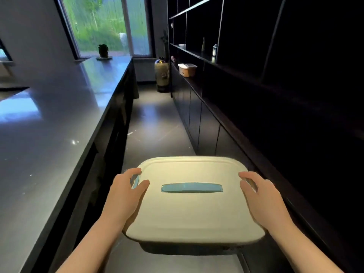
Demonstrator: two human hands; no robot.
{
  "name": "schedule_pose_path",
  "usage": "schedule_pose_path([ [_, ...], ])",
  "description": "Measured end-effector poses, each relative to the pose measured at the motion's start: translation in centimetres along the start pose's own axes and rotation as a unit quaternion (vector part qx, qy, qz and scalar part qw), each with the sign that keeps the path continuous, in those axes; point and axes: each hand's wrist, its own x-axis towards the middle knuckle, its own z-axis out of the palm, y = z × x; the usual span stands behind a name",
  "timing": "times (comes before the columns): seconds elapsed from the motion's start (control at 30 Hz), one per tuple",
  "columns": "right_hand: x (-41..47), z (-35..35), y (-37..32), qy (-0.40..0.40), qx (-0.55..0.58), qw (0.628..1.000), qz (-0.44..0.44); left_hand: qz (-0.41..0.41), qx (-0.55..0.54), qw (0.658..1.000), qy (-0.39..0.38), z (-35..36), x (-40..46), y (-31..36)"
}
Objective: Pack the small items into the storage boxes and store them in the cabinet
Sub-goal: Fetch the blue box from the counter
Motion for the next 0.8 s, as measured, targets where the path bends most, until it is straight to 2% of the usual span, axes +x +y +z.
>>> schedule_pose_path([
  [0.3, 20.6, 9.6, -7.1, -0.069, -0.006, 0.996, -0.052, -0.071, -0.008, 0.996, 0.062, 0.6, 18.4, -2.6],
  [0.43, 29.4, 15.5, -10.4, -0.066, 0.001, 0.996, -0.058, -0.058, -0.013, 0.995, 0.076, 1.0, 29.0, -5.0],
  [0.57, 37.1, 20.6, -13.9, -0.051, 0.018, 0.998, -0.04, -0.042, -0.013, 0.998, 0.052, 1.0, 40.1, -6.7],
  [0.8, 49.5, 26.0, -18.3, -0.005, 0.017, 1.0, 0.011, 0.002, -0.015, 1.0, 0.007, 1.9, 58.9, -6.0],
])
